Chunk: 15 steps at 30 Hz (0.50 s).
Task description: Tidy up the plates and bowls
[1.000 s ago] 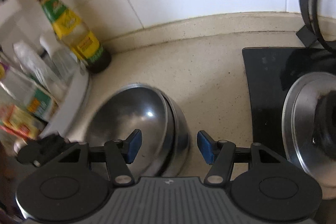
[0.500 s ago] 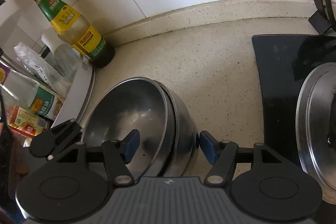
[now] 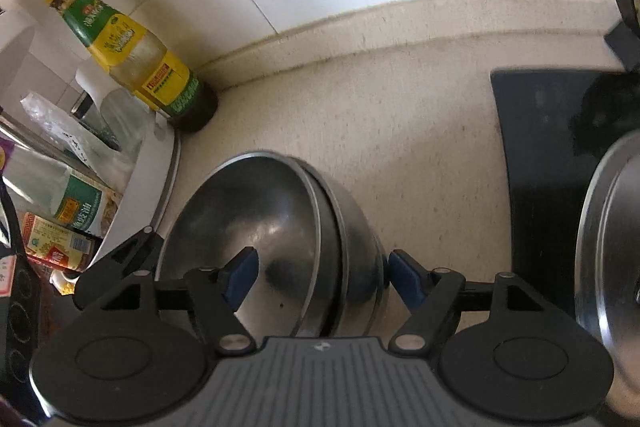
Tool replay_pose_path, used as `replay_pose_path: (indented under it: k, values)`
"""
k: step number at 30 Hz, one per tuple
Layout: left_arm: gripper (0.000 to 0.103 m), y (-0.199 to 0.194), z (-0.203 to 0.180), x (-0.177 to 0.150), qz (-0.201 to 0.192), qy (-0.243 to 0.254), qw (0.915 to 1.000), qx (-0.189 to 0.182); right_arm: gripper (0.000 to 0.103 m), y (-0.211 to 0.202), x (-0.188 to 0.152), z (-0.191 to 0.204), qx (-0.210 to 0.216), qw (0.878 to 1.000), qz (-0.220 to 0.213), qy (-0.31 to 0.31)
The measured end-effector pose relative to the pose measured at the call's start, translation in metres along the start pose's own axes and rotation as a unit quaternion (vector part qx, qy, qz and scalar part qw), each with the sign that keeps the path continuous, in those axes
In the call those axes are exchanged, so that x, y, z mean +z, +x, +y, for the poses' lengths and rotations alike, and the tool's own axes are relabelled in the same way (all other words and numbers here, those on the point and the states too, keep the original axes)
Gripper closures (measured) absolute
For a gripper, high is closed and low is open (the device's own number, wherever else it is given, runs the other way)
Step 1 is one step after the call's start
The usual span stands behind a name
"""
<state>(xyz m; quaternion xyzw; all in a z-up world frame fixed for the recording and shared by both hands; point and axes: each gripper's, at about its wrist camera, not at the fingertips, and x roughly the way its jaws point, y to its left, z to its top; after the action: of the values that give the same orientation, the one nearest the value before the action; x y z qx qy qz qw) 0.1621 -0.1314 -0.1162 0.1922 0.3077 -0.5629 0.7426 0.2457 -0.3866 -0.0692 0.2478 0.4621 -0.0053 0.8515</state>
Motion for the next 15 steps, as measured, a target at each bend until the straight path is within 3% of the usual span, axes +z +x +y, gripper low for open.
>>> replay_pose_path:
  k: [4, 15]
  values:
    - [0.000, 0.008, -0.005, 0.004, -0.005, 0.000, 0.9999, 0.015, 0.000, 0.011, -0.001, 0.003, -0.004, 1.000, 0.005, -0.019]
    - [0.000, 0.019, -0.018, 0.007, -0.008, 0.003, 0.9982, 0.060, 0.000, 0.013, 0.007, -0.010, 0.022, 1.000, 0.019, 0.007]
